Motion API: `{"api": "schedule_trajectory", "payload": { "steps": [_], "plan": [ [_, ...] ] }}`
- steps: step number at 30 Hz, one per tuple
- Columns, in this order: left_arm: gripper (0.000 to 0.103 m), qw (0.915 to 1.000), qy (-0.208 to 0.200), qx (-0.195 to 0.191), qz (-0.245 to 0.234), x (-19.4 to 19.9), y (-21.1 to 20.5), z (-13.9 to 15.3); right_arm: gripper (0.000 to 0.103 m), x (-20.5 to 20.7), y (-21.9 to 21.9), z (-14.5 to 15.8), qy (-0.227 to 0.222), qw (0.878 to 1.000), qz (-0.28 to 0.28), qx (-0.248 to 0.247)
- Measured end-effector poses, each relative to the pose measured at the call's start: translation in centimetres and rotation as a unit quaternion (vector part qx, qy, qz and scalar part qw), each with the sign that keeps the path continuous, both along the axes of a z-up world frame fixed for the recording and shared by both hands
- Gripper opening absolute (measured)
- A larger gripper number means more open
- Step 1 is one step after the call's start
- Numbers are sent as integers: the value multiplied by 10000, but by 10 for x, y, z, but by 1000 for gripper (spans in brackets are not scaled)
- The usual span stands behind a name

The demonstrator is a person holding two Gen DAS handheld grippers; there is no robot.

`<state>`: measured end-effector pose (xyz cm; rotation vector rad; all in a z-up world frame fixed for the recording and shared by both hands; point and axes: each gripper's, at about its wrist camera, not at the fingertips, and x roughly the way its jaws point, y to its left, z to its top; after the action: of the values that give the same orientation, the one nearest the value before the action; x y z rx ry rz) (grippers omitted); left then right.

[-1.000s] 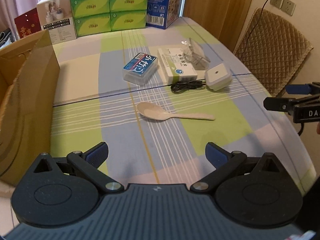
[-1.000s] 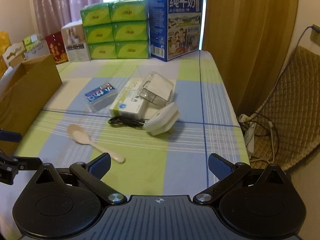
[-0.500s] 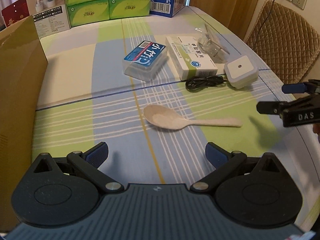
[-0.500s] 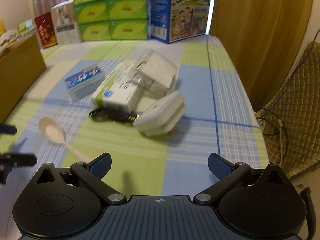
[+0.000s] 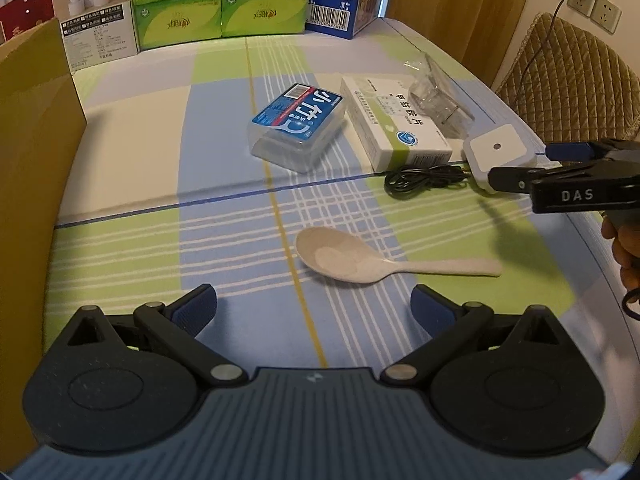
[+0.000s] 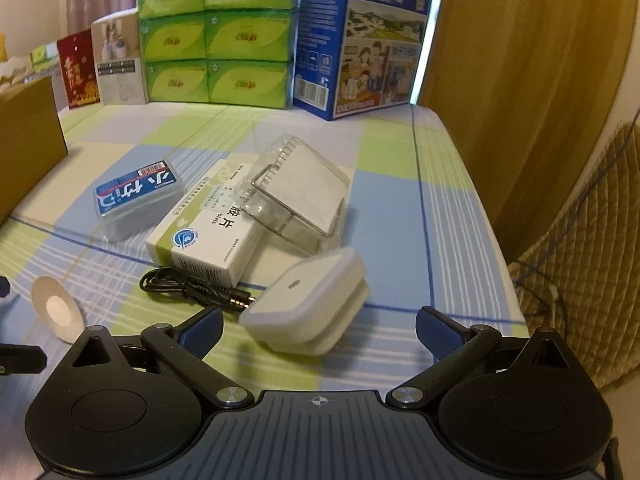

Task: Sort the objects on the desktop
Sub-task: 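Move both open tools over the table toward the white square box and spoon, then grasp the white square plastic box with the right tool, then grasp the wooden spoon with the left tool while the right tool holds the white box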

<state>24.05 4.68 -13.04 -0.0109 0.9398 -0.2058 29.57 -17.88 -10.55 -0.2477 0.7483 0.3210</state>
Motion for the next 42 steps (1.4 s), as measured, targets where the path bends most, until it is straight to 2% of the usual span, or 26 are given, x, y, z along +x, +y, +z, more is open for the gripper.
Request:
{"api": "schedule_trajectory", "payload": {
  "steps": [9, 11, 16, 19, 27, 35, 42],
  "plan": [
    [101, 9999, -81, -122, 17, 17, 2, -1, 99, 5, 19, -17, -354, 9953, 535, -728],
    [101, 9999, -65, -148, 45, 18, 3, -1, 91, 8, 20, -19, -348, 9940, 662, -794],
    [101, 9998, -37, -181, -11, 17, 1, -3, 83, 13, 22, -26, -399, 9902, 959, -936],
    [101, 9998, -30, -212, -29, 17, 0, -3, 77, 12, 20, -27, -372, 9903, 998, -891],
    [101, 9998, 2, -202, -58, 16, -3, -4, 76, -5, 16, -18, -128, 9934, 848, -766],
    [101, 9998, -34, -211, 19, 10, 3, 1, 76, -45, 37, -17, -5, 9856, 1494, -787],
    [101, 9997, -42, -241, 98, -4, 13, 12, 76, -90, 56, -10, 379, 9806, 1885, -371]
  ]
}}
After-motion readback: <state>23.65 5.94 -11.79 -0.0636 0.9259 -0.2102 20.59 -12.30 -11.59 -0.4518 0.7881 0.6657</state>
